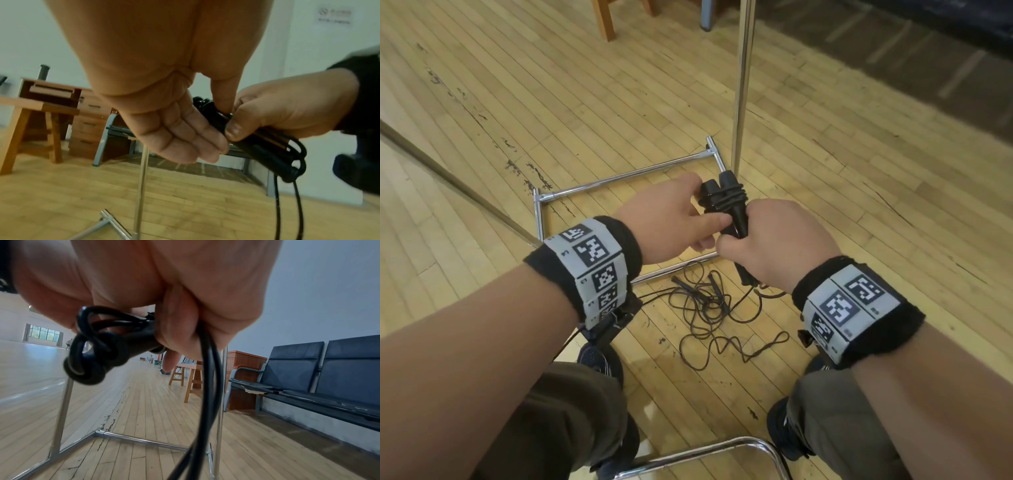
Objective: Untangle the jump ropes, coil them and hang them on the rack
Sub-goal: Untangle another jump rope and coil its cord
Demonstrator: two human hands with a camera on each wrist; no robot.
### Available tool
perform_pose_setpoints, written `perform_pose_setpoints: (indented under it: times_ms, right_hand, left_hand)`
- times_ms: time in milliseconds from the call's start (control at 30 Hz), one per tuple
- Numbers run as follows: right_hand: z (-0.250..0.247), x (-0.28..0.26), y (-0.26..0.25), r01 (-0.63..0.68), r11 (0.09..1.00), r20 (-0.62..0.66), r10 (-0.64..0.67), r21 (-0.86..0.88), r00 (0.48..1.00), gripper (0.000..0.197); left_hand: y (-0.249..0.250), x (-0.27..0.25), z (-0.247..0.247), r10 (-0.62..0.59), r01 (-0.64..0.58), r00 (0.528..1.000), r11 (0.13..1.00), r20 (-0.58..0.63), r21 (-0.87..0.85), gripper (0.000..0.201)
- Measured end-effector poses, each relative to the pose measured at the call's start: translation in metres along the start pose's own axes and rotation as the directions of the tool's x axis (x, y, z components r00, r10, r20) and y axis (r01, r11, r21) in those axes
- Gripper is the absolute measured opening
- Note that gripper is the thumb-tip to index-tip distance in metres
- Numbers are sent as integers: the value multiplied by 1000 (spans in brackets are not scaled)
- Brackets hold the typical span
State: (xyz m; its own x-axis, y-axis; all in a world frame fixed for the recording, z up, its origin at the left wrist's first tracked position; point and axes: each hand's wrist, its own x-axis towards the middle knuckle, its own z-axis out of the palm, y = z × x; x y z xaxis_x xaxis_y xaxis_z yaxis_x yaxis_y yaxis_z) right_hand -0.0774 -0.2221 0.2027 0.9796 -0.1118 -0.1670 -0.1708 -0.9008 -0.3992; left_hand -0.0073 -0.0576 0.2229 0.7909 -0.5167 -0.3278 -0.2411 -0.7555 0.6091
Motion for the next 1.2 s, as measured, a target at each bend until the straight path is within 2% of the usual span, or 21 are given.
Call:
perform_pose_setpoints:
  times_ms: [100, 167, 300, 367, 433, 533, 633, 700, 800, 967, 1067, 1200]
  right_hand:
    - [-3, 0, 0, -9, 1000, 8, 9, -17, 1000, 26]
    - [-4, -1, -1, 0, 1000, 18, 0, -23, 1000, 26]
    - [-7, -3, -7, 70, 993, 119, -58, -97, 991, 30]
    - [-8, -7, -12, 142, 980, 181, -116, -136, 977, 31]
    - [-8, -12, -16, 221, 958, 245, -174, -182, 954, 31]
    - [-2, -22, -22, 313, 915, 314, -228, -253, 922, 26]
    - [5, -26, -30, 391, 874, 308, -301, -290, 902, 24]
    - [6, -26, -31, 411, 860, 301, -324, -301, 897, 21]
    - [6, -25, -32, 404, 862, 315, -308, -307, 897, 17]
    - [-5, -22, -30, 338, 923, 329, -267, -182, 906, 14]
    - [-10, -21, -30, 267, 962, 269, -244, -52, 932, 14]
    - [-11, -24, -32, 177, 981, 190, -188, 74, 964, 23]
  left_hand:
    - [-2, 0, -6, 16, -16, 1000, 999, -8, 46, 33]
    - [-5, -1, -12, 29, -29, 1000, 996, -8, 86, 40]
    - [-9, -3, -26, 3, 0, 998, 999, 64, -46, 65]
    - [-10, -5, -31, 17, -13, 983, 1000, 183, -20, 55]
    - [-8, -7, -33, 4, -36, 958, 994, 285, 108, 50]
    - [-3, -13, -23, -55, -86, 932, 927, 359, 364, 52]
    - [2, -15, 0, -74, -166, 896, 859, 438, 485, 40]
    - [0, -13, 10, -125, -148, 870, 857, 477, 493, 32]
    - [-4, -8, 17, -213, 19, 830, 935, 516, 355, 14]
    - [-5, -7, 27, -241, 76, 861, 931, 448, 356, 8]
    - [-2, -4, 25, -248, 165, 882, 959, 400, 231, 10]
    - [-3, -1, 25, -165, 150, 948, 986, 271, 76, 7]
